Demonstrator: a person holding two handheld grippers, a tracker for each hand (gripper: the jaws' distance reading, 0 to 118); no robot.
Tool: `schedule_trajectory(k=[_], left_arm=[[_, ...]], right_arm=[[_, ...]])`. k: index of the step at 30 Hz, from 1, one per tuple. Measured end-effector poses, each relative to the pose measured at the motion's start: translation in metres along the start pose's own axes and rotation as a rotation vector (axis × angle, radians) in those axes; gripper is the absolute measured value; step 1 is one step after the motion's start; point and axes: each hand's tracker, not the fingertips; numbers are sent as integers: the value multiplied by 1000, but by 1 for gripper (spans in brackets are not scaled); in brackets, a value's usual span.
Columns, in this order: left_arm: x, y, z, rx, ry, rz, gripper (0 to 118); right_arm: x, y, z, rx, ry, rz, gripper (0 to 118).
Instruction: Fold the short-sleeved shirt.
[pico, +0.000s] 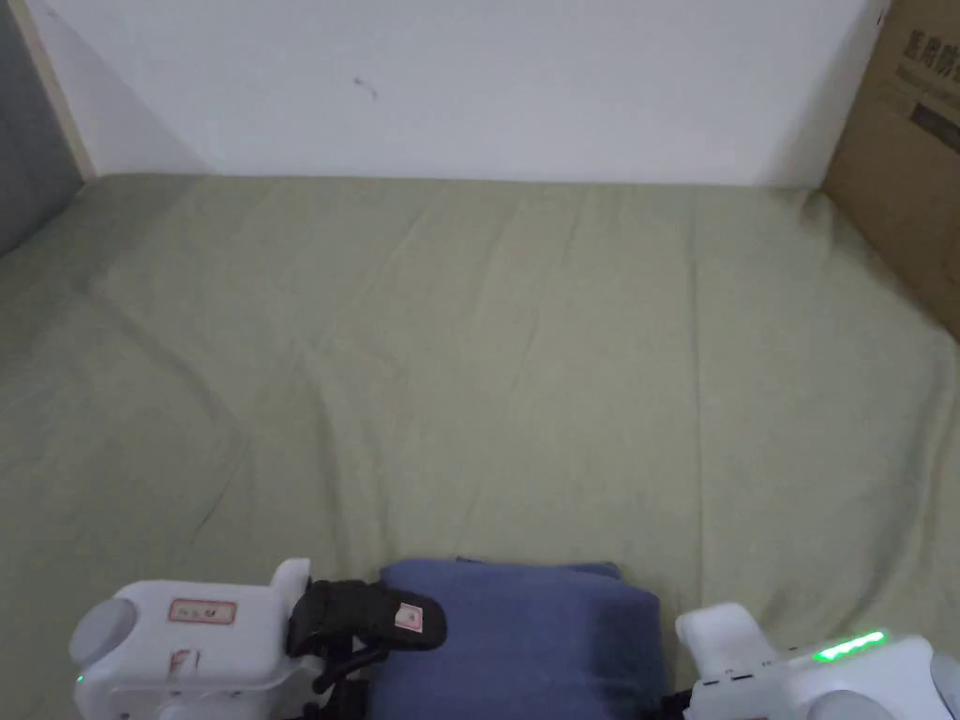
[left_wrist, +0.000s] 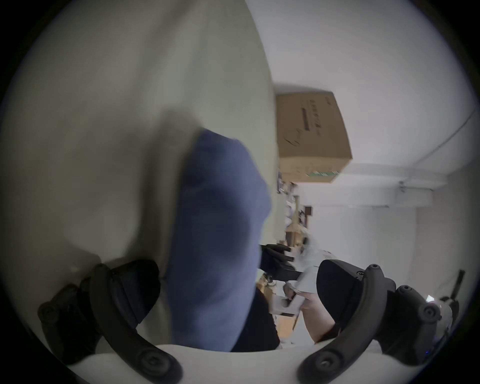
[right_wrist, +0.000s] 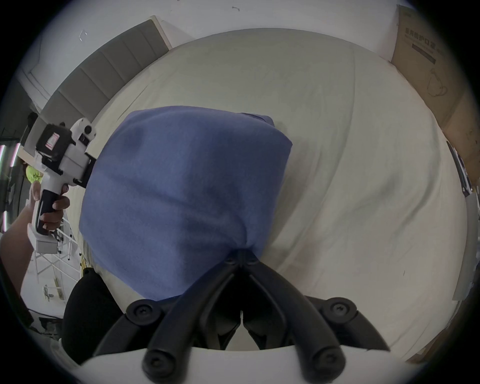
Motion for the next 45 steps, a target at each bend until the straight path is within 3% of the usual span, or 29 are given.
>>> schedule_trajectory(k=[3, 7, 8, 9, 10, 11, 18, 22, 25, 28, 31, 33, 34, 35, 37, 38, 40, 41, 42, 44, 45], left_arm=[[5, 3, -35, -87, -50, -10, 118], [17, -5, -43, -14, 15, -38, 115], [17, -8, -38, -1, 42, -38, 93], [21, -10, -36, 20, 77, -49, 55], [26, -12, -35, 47, 160, -85, 25], [31, -15, -34, 62, 283, -132, 25], [82, -22, -9, 68, 370, -273, 25], [121, -21, 48, 73, 507, -388, 25], [131, -13, 105, 49, 710, -423, 25], [123, -1, 162, 54, 922, -385, 25], [99, 16, 216, 47, 1073, -280, 25], [81, 25, 236, 55, 1292, -249, 25], [73, 30, 246, 114, 1472, -308, 25], [63, 34, 251, 104, 1559, -308, 25], [45, 38, 256, 86, 1645, -295, 25], [32, 36, 253, -15, 1563, -231, 25], [20, 35, 254, 5, 1555, -234, 36], [18, 35, 256, 41, 1590, -257, 47], [17, 35, 258, 71, 1618, -266, 60], [18, 34, 265, 102, 1688, -277, 99], [18, 33, 269, 106, 1720, -284, 108]], right_arm=[[2, -2, -3, 9, 3, 2, 0], [9, -5, -3, 25, 33, -35, 0], [10, -6, -2, 28, 40, -46, 0], [11, -7, -2, 31, 45, -52, 0], [11, -8, -1, 33, 47, -55, 0], [11, -8, -1, 37, 49, -58, 0], [-8, -18, 29, 146, 2, -35, 0], [-19, -22, 54, 189, 19, -27, 0], [-32, -25, 62, 206, -40, 69, 0], [-45, -27, 59, 184, -69, 135, 0], [-58, -27, 55, 156, -69, 138, 0], [-65, -25, 52, 137, -12, 95, 0], [-68, -24, 50, 137, 19, 76, 0], [-73, -22, 48, 138, 35, 70, 0], [-82, -17, 43, 134, 23, 80, 0], [-85, -15, 41, 128, 14, 91, 0], [-88, -11, 41, 124, 6, 106, 0], [-90, -10, 42, 124, 9, 109, 0], [-91, -8, 43, 125, 16, 111, 0], [-91, -7, 46, 129, 23, 115, 0], [-92, -7, 47, 133, 17, 119, 0]])
